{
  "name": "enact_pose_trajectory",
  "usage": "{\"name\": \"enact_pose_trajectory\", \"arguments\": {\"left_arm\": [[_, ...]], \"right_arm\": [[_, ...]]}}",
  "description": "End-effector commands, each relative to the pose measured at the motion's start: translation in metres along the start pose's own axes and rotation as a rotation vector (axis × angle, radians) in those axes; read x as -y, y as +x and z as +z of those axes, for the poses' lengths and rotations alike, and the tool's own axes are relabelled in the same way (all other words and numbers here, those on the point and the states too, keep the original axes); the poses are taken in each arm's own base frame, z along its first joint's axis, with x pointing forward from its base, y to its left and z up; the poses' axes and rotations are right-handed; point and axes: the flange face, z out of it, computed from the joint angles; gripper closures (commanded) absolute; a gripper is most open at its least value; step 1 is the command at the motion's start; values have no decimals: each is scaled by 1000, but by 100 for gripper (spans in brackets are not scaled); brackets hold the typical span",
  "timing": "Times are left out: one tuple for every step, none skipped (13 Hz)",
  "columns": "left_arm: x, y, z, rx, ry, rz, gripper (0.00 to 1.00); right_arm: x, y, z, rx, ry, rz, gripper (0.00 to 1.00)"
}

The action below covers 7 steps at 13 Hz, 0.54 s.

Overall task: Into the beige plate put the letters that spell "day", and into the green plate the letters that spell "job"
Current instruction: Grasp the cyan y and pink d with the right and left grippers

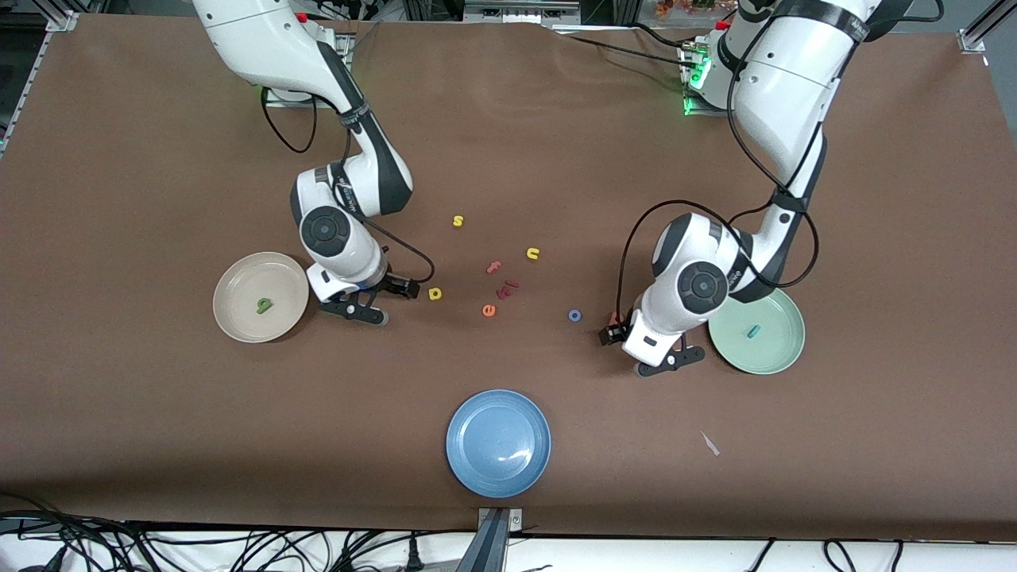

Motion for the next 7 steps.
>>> {"name": "enact_pose_trajectory", "arguments": {"left_arm": [[-7,-13,4,-1,-5,0,14],[-8,-15,8,3,1,3,20],[-10,-19,11,7,4,9,22],[-12,-20,10,11,6,13,22],[-9,-21,13,15,13,12,23],[-6,-20,14,15,18,14,25],[-6,-19,14,12,17,13,26]], "right_arm": [[5,3,7,-7,8,22,1],[8,1,10,-6,5,16,1],[9,-1,14,-5,3,23,5],[11,-3,15,-6,3,34,10],[14,-5,18,-10,3,34,13],[17,-8,20,-11,2,34,17],[18,-9,21,-9,1,32,23]]}}
